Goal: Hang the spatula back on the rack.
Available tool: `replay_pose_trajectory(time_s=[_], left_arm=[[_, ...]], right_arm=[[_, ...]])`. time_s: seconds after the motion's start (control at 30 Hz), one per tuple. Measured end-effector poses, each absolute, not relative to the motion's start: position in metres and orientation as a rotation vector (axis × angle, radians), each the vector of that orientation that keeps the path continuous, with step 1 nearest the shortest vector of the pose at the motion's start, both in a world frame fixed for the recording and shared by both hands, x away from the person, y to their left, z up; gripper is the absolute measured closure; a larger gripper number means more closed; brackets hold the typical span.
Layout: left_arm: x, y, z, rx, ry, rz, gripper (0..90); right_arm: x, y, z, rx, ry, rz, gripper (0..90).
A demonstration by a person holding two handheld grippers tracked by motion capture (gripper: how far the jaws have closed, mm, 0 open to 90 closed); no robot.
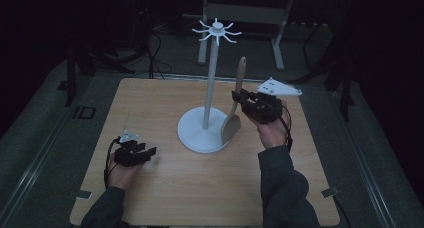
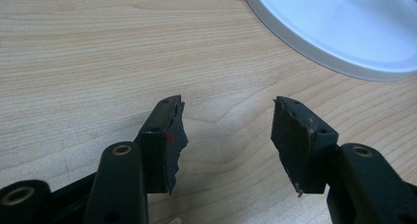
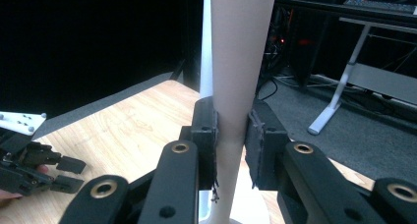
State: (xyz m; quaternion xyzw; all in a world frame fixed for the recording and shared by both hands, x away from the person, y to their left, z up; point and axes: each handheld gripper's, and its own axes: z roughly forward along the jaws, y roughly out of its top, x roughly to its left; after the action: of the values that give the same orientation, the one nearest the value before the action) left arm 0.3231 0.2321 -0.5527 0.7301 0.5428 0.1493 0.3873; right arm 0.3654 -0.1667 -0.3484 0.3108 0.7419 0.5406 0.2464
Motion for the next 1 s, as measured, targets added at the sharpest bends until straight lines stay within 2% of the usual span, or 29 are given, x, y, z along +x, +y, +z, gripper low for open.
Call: replay_pose_trajectory(time_s=[1.0], left_arm=[[0.323,0.233,-0.552,1.852,1.381,0.381,46.0]], right_arm=[[0.387,-0.152,-0.319,0.858,2.051,1.484,75.8]])
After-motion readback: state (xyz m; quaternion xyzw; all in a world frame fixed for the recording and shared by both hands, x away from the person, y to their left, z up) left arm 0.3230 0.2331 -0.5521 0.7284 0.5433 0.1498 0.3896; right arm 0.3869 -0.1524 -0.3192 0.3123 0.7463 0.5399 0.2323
